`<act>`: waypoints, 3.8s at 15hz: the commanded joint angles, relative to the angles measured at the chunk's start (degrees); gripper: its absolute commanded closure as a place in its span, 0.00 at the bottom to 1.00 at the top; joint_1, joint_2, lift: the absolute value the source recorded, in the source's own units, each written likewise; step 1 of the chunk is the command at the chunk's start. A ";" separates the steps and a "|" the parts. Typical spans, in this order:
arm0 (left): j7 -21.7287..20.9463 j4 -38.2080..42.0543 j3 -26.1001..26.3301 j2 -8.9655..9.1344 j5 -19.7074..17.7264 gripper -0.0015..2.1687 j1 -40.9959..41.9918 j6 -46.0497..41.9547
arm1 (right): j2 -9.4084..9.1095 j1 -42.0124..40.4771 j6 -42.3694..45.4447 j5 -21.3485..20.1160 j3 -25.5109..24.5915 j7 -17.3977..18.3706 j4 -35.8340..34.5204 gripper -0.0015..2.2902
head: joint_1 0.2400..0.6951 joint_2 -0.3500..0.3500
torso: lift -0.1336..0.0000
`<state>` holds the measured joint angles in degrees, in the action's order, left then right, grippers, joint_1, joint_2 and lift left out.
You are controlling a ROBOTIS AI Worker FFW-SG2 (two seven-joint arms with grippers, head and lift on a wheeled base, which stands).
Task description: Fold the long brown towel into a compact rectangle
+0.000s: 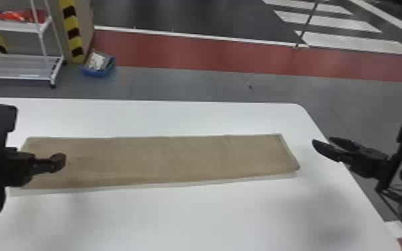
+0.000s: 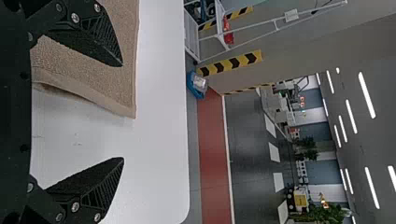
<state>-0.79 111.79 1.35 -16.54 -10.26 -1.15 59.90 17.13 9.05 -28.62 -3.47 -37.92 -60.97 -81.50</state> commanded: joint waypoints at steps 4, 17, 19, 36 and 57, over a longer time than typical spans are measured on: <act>0.00 0.44 -0.39 -0.07 0.06 0.02 0.27 0.00 | 0.01 0.01 0.18 0.04 0.04 -0.02 0.03 0.08 | 1.00 0.20 | 0.07; 12.39 3.96 -6.98 0.02 -8.46 0.02 7.83 -5.27 | -12.03 -2.01 -0.17 2.59 7.51 -0.11 -9.64 0.88 | 1.00 0.38 | 0.07; 13.18 4.31 -7.33 0.10 -9.26 0.02 9.41 -5.80 | -15.64 -2.45 2.81 1.36 15.69 2.26 -10.78 0.88 | 1.00 0.46 | 0.07; 15.99 4.66 -9.97 2.83 -22.35 0.05 10.73 -3.87 | -17.18 -8.96 23.03 -5.24 29.40 7.36 -1.82 0.88 | 1.00 0.77 | 0.07; 17.05 0.27 -7.42 2.74 -19.80 0.85 7.57 -2.29 | -17.18 -7.02 30.94 -8.75 32.12 17.64 5.13 0.87 | 1.00 0.77 | 0.07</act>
<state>16.15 111.77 -6.13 -13.78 -30.17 6.31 57.61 0.00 2.12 2.30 -12.06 -5.85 -43.82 -76.41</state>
